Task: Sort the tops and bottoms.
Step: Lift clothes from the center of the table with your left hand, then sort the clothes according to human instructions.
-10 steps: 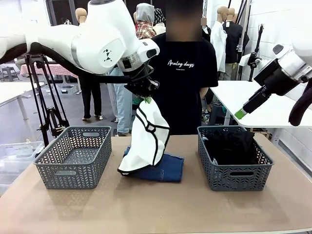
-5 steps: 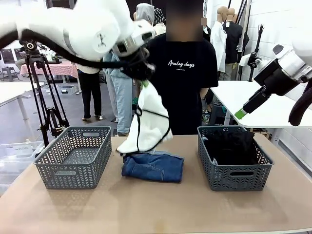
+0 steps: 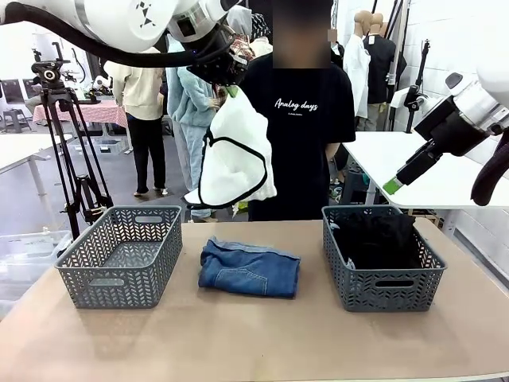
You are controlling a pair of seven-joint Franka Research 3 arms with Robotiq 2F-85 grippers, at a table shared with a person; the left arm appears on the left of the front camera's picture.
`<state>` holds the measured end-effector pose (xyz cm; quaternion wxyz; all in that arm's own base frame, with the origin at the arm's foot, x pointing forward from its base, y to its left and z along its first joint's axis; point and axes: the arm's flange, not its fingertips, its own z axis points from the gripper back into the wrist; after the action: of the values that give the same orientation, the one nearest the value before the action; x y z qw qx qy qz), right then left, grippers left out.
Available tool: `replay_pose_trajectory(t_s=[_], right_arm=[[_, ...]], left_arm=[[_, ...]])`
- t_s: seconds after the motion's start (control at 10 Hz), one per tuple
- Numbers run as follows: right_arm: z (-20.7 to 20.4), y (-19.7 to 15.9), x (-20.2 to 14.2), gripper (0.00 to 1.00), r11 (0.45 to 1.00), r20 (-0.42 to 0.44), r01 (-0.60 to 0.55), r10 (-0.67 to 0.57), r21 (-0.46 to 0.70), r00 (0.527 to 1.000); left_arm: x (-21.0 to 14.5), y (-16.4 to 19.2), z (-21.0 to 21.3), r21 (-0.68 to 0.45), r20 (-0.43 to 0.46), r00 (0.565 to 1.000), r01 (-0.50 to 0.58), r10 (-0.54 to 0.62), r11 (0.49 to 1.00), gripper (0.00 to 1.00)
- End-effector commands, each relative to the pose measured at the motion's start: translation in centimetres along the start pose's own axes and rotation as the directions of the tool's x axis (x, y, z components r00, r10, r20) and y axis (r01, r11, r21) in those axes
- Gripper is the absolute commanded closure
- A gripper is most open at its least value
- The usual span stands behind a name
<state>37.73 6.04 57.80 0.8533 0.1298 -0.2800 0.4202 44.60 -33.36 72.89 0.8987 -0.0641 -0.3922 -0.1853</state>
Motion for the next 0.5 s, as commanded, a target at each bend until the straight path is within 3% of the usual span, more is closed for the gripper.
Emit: replay_pose_trajectory(t_s=[0.0, 0.4], right_arm=[[-0.18, 0.06, 0.03, 0.00, 1.000, 0.015, 0.013, -0.013, 0.005, 1.000], [-0.18, 0.06, 0.03, 0.00, 1.000, 0.015, 0.013, -0.013, 0.005, 1.000]], left_arm=[[0.01, 0.37, -0.43, -0.007, -0.008, 1.000, -0.005, 0.005, 1.000, 1.00], [0.01, 0.37, -0.43, -0.007, -0.008, 1.000, -0.005, 0.005, 1.000, 1.00]])
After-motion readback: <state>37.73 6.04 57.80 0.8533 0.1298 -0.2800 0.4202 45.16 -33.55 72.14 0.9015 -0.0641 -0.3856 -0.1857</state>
